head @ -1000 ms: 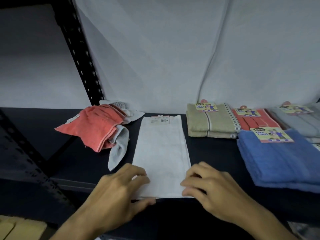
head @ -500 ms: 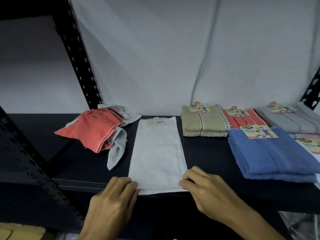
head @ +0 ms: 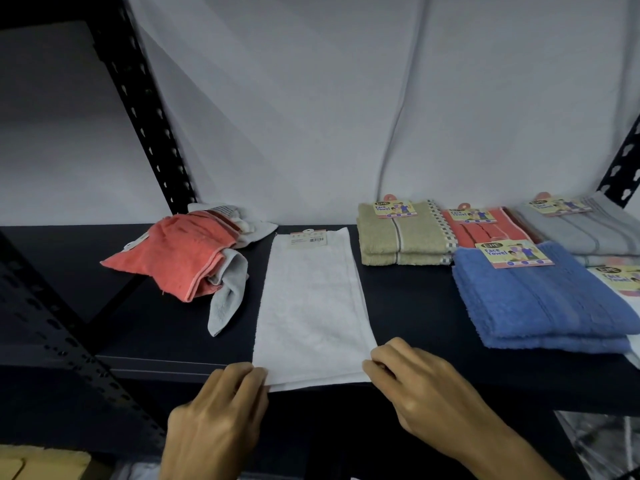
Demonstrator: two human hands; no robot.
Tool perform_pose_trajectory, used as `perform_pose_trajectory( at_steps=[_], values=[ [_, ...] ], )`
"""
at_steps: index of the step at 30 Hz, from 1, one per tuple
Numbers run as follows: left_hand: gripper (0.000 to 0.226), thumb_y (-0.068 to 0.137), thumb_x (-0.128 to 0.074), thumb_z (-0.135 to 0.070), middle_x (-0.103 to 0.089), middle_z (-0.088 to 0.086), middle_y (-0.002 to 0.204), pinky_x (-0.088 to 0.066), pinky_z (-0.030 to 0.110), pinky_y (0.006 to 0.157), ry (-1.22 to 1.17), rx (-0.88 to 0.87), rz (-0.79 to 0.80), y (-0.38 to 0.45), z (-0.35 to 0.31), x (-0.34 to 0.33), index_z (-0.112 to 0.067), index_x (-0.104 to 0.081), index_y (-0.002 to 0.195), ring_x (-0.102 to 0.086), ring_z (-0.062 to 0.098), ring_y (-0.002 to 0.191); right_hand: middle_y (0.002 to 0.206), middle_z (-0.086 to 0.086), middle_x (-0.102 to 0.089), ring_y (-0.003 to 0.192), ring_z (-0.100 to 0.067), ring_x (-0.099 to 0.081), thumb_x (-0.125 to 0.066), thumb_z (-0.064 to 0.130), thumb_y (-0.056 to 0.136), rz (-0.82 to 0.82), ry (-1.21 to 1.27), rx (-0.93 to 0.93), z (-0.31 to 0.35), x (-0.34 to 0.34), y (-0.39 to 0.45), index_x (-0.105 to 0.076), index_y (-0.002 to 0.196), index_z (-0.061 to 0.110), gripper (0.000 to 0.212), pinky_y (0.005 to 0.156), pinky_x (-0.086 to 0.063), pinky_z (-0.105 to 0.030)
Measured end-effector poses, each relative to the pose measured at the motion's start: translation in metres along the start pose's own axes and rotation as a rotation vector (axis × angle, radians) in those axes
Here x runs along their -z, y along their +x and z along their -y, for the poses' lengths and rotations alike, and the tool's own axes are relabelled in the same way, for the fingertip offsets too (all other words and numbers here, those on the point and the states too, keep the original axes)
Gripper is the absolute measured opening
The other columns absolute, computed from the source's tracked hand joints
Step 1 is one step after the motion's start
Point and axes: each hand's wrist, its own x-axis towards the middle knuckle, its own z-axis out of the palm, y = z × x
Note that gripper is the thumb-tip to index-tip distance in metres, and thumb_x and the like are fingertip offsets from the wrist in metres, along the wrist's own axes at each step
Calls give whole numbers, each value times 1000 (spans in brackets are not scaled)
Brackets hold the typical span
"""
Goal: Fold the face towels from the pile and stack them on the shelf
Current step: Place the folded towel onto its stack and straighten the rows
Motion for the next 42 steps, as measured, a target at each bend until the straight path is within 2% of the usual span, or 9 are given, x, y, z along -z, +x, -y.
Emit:
perform_pose_trajectory(
  at_steps=[9,12,15,19,22,29,34,38,42],
  values=[
    [23,87,-60,-28,-69,-2,95,-38,18,43,-109,-3,99,-4,1,6,-12,-77,88,-67,14,81,84,3,-57,71,-14,-51,-58,-4,68,-26,63,-29,5,-4,-9,-67,86,13,26,54,-46,-24],
    [38,83,-62,-38,-63,2,120,-52,24,69,-186,-51,212,-6,9,6,-12,-71,109,-61,20,110,88,6,-57,77,-12,-53,-63,15,85,-58,142,-53,3,1,-8,-68,89,17,7,57,-47,-23],
    [52,86,-60,-43,-53,7,139,-43,38,100,-200,-166,345,-4,21,-1,-12,-60,128,-51,26,127,101,5,-58,91,-13,-57,-56,36,93,-52,156,-83,3,0,-6,-67,100,17,23,65,-52,-23],
    [50,87,-54,-27,-52,11,143,-33,44,110,-173,-280,411,1,29,-16,-11,-56,135,-49,26,133,124,-5,-59,115,-20,-55,-62,41,88,17,110,-82,7,-10,-1,-61,122,11,46,89,-54,-30],
    [49,85,-52,-9,-59,11,137,-36,45,108,-212,-331,383,2,31,-19,-8,-61,133,-53,25,130,123,-7,-63,116,-22,-57,-78,13,74,30,107,-55,10,-17,-2,-65,120,7,48,95,-52,-34],
    [55,66,-53,12,-71,9,112,-56,35,89,-252,-297,334,20,21,-1,-6,-70,116,-70,24,102,111,-6,-68,107,-18,-61,-44,-3,79,-148,198,-89,7,-17,-2,-69,111,4,42,101,-46,-28],
    [75,47,-79,20,-70,6,103,-59,29,67,-284,-207,411,30,12,12,-7,-61,114,-70,21,81,99,-5,-63,78,-18,-63,-46,-10,75,-152,263,-128,1,-13,-1,-67,106,5,40,66,-56,-26],
    [76,44,-77,20,-67,5,109,-58,28,62,-336,-221,420,30,9,21,-11,-60,111,-69,19,79,93,3,-59,74,-12,-60,-66,-15,63,-12,345,-107,-8,2,-1,-68,101,12,47,45,-49,-27],
    [57,68,-71,10,-63,-6,110,-54,24,63,-474,-251,498,33,9,39,-19,-62,117,-65,10,79,94,23,-51,78,5,-55,-55,10,82,219,503,-152,-20,38,-2,-61,98,36,31,56,-46,-15]
  ],
)
